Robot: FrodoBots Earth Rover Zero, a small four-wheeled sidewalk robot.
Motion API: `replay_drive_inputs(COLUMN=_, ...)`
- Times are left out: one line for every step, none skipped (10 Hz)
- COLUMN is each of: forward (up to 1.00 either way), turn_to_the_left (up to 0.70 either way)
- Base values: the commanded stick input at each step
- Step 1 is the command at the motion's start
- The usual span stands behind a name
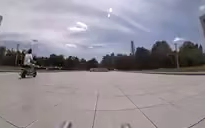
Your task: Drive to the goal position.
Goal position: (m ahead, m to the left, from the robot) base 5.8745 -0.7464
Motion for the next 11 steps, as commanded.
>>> replay_drive_inputs(forward=0.7, turn_to_the_left=0.0)
replay_drive_inputs(forward=0.7, turn_to_the_left=0.0)
replay_drive_inputs(forward=0.7, turn_to_the_left=0.0)
replay_drive_inputs(forward=0.7, turn_to_the_left=0.0)
replay_drive_inputs(forward=0.7, turn_to_the_left=0.0)
replay_drive_inputs(forward=0.7, turn_to_the_left=0.0)
replay_drive_inputs(forward=0.7, turn_to_the_left=0.0)
replay_drive_inputs(forward=0.7, turn_to_the_left=0.0)
replay_drive_inputs(forward=0.7, turn_to_the_left=0.0)
replay_drive_inputs(forward=0.7, turn_to_the_left=0.0)
replay_drive_inputs(forward=0.7, turn_to_the_left=0.0)
